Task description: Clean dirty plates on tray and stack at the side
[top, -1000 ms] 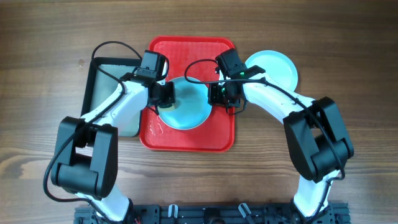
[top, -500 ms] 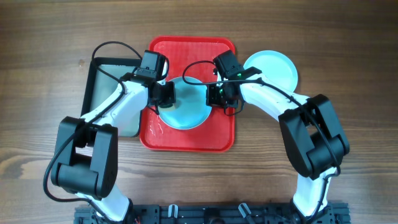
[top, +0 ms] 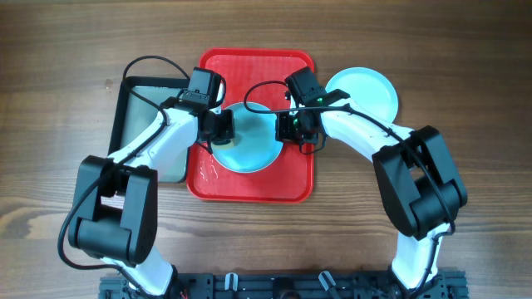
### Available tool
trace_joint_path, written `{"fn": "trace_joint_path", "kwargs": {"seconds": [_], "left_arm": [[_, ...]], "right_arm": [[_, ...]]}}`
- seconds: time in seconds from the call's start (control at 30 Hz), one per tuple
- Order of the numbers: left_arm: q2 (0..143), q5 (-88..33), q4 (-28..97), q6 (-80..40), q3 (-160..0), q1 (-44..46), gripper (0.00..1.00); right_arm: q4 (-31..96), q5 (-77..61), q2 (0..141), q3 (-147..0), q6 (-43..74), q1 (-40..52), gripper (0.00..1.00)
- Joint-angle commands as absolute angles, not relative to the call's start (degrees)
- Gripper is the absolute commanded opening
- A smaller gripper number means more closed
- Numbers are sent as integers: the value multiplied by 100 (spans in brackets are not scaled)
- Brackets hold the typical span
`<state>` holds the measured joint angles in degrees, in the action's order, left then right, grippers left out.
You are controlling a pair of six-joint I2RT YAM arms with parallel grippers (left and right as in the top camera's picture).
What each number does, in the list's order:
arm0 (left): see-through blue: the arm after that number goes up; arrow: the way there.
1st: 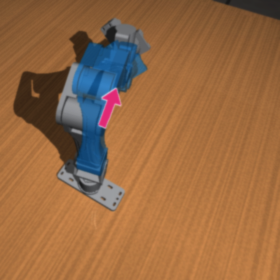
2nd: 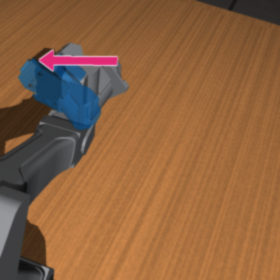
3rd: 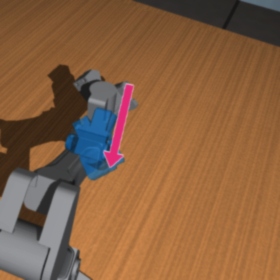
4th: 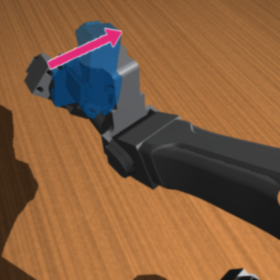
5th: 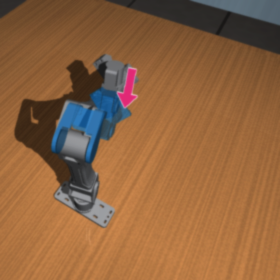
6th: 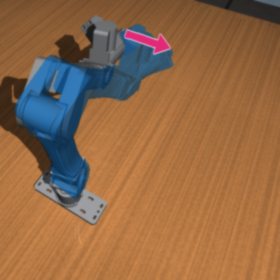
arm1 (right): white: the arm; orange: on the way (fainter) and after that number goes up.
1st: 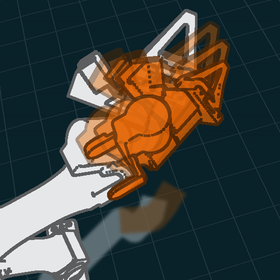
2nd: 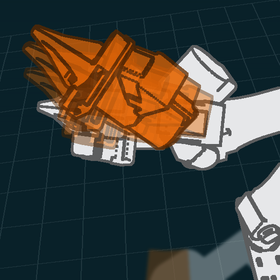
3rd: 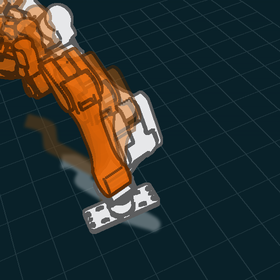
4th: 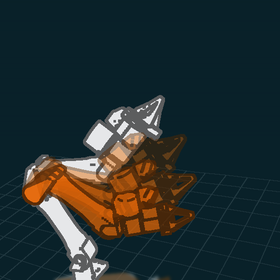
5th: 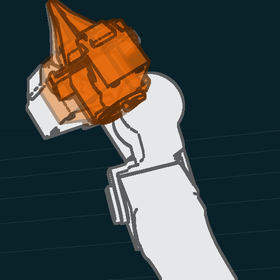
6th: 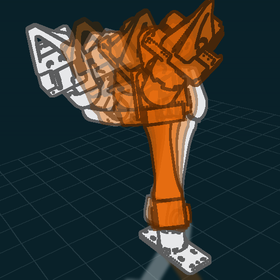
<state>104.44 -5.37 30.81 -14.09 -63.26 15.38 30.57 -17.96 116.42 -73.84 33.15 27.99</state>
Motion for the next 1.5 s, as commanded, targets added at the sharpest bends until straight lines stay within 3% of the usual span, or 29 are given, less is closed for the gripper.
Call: {"fn": "trace_joint_path", "kwargs": {"seconds": [0.0, 0.57, 1.47], "left_arm": [[10525, -462, 3098, -1459, -6287, 1555, 4], [11454, -878, 2987, -1457, -6287, 1555, 4], [11478, -1487, 2989, -1457, -6287, 1916, 4]], "right_arm": [[3070, -1649, 11889, -7345, 3339, 2834, 4], [3111, -1649, 11889, -7341, 3297, 2867, 4], [3024, -1802, 11889, -7341, 3166, 3055, 4]]}}
